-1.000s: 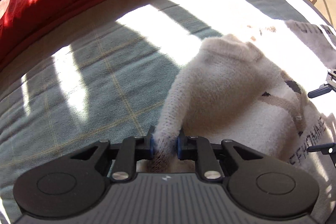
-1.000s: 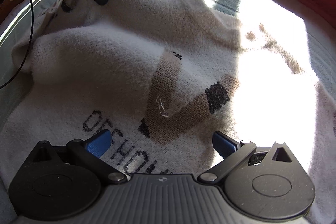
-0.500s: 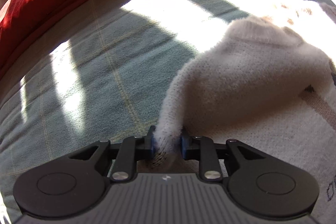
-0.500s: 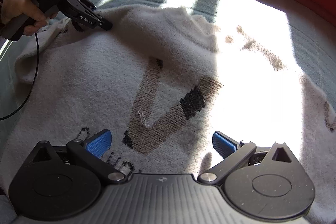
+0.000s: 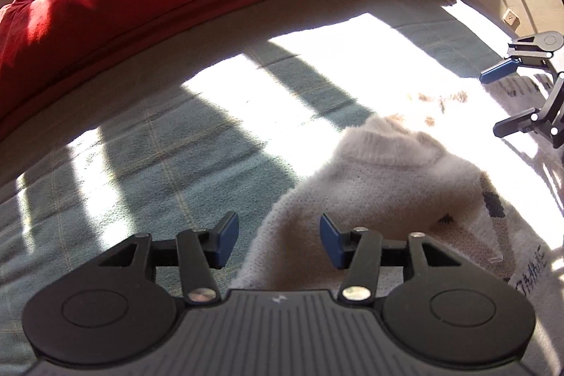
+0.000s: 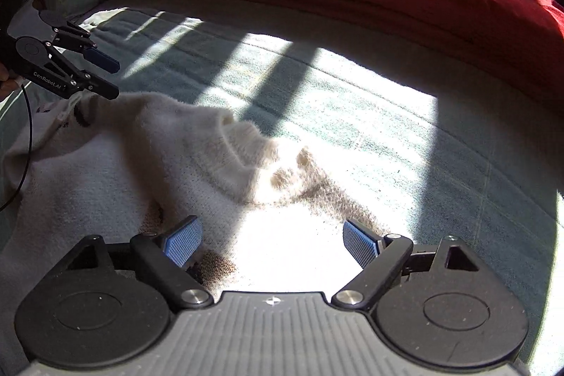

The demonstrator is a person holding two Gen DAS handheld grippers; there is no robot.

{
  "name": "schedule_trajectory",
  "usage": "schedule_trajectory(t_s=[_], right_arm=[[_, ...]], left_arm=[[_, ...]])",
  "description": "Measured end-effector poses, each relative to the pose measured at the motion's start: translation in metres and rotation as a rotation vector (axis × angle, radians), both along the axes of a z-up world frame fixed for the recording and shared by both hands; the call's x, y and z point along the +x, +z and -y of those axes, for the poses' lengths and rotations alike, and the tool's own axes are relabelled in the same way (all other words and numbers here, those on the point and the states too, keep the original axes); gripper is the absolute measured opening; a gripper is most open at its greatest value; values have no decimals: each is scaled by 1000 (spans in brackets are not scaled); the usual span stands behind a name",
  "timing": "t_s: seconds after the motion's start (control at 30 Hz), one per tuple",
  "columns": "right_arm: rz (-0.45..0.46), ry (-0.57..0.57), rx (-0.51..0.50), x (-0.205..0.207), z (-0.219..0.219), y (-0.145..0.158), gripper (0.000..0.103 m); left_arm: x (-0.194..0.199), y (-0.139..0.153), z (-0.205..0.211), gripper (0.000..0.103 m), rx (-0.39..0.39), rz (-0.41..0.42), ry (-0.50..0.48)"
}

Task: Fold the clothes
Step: 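Fold the held sleeve across the sweater body and release with the left tool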

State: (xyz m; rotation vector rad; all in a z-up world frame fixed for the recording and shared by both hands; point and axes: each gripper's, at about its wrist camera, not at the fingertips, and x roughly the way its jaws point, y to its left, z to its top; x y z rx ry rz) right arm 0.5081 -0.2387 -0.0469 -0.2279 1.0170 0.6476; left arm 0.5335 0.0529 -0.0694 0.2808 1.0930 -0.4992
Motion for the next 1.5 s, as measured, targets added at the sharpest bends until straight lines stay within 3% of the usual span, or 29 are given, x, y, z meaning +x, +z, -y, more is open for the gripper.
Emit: schedule_trajectory(t_s=[0.13, 0.23, 0.37, 0.43, 0.47, 0.53, 0.6, 0.73, 0.83, 0.9, 0.97, 1.03, 1.07, 1.17, 1.23, 1.37, 1.43, 1.5], right_arm=[[-60, 28, 36, 52, 2, -21, 79], [-92, 67, 17, 77, 2, -39, 77], [-141, 127, -5, 83, -1, -52, 74], [-147, 146, -14, 79, -3, -51, 60], [-149, 155, -18, 77, -4, -50, 56], [-155, 174, -26, 73, -6, -49, 33], [-149, 183, -37, 68, -7, -47, 21], [-64, 142, -85, 61, -7, -35, 19], [-42, 117, -131, 59, -11, -45, 19], [-71, 52, -107, 65, -9, -55, 22], [-63, -19, -80, 66, -5, -53, 34], [-43, -82, -78, 63, 0, -45, 62], [-40, -109, -66, 59, 4, -39, 62], [-42, -169, -17, 42, 13, -19, 65], [-45, -199, 8, 22, 16, -6, 73], [-43, -263, 26, -15, 16, -4, 81], [-35, -307, 30, -25, 16, -13, 81], [-31, -352, 57, -22, 18, -27, 81]], left_arm=[[28, -23, 24, 52, -57, -62, -113], [44, -46, 31, 52, -41, -136, -179], [58, -65, 22, 52, -62, -285, -160], [60, -68, 20, 51, -69, -326, -146], [58, -66, 22, 47, -60, -313, -148], [53, -62, 26, 10, -43, -288, -152], [47, -57, 29, 10, -12, -236, -127], [44, -44, 33, 6, 20, -122, -75], [53, -58, 40, 0, 110, -57, -41], [64, -62, 33, 0, 89, -65, 32], [69, -61, 24, 1, 48, -64, 99], [57, -44, 24, 2, 38, -27, 110], [52, -35, 23, 3, 34, -8, 115], [21, -4, 35, 18, 8, 29, 58], [-7, 8, 49, 53, -25, 32, -2], [-49, -6, 76, 55, -38, -2, -47], [-54, -34, 81, 55, -54, -68, 1], [-51, -54, 77, 55, -71, -78, 60]])
